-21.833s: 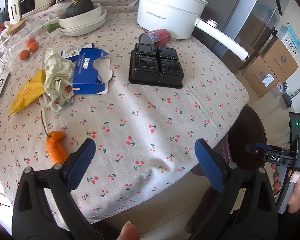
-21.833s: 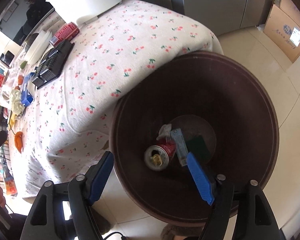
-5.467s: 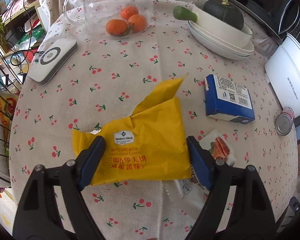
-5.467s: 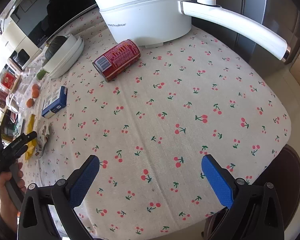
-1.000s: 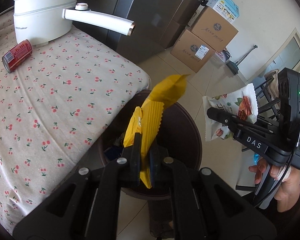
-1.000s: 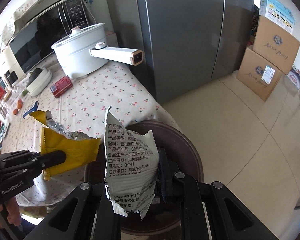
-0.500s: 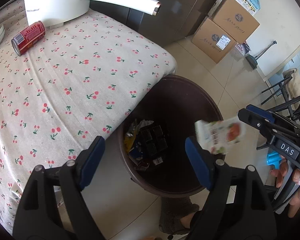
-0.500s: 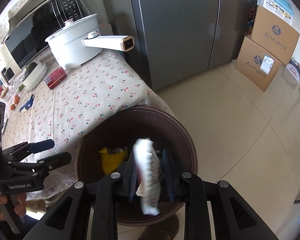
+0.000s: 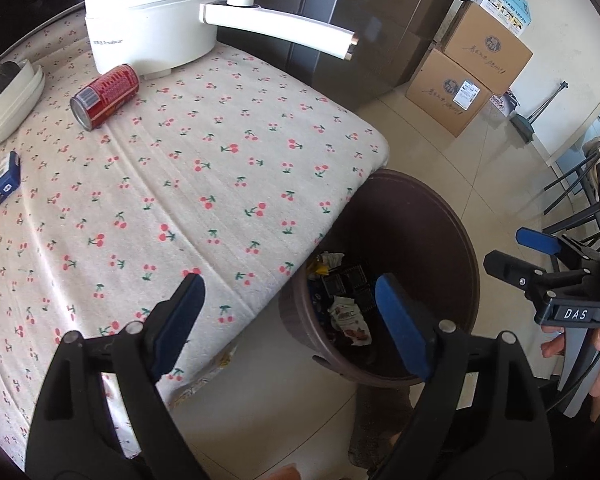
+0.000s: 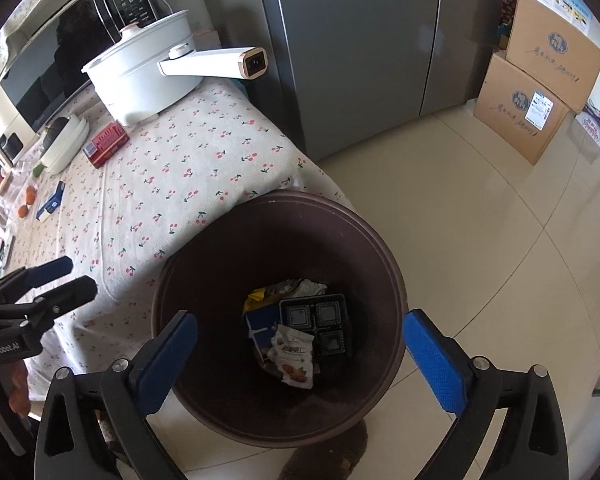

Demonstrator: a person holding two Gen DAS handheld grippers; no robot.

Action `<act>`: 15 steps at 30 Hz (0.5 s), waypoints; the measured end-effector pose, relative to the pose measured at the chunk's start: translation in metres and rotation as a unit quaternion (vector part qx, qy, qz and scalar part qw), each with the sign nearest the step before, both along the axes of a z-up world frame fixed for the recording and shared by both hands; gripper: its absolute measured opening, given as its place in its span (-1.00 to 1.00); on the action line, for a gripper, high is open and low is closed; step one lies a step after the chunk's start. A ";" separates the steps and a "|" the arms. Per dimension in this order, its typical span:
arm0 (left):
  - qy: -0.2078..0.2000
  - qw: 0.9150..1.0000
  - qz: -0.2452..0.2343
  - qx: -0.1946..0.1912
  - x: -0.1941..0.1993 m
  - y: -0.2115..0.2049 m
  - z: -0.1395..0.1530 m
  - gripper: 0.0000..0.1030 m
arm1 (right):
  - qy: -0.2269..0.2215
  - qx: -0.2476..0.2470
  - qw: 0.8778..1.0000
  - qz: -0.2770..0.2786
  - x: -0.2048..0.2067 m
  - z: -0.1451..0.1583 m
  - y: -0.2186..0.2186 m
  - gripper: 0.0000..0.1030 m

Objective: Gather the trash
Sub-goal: 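Move both tools back over the table toward the blue box and red can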

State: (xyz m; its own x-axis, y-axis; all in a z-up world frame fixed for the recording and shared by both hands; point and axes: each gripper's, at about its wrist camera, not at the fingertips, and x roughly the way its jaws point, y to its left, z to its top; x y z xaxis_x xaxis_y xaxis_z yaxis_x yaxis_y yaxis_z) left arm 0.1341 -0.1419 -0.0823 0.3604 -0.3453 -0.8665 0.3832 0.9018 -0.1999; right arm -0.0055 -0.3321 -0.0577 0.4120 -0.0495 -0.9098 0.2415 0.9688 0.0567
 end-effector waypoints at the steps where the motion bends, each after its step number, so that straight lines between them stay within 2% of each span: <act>1: 0.000 1.000 0.005 0.002 0.001 0.005 0.000 0.69 | 0.000 -0.002 1.000 0.001 0.001 0.000 0.002 1.00; 7: -0.007 0.999 0.042 0.011 0.007 0.040 0.006 0.69 | 0.018 0.011 1.000 0.017 0.021 -0.004 0.022 1.00; 12: -0.017 0.996 0.085 0.024 0.016 0.080 0.011 0.69 | 0.017 -0.015 0.998 0.057 0.044 -0.001 0.061 1.00; 15: -0.019 0.991 0.131 0.034 0.028 0.112 0.013 0.70 | 0.017 -0.024 0.996 0.080 0.062 -0.002 0.087 1.00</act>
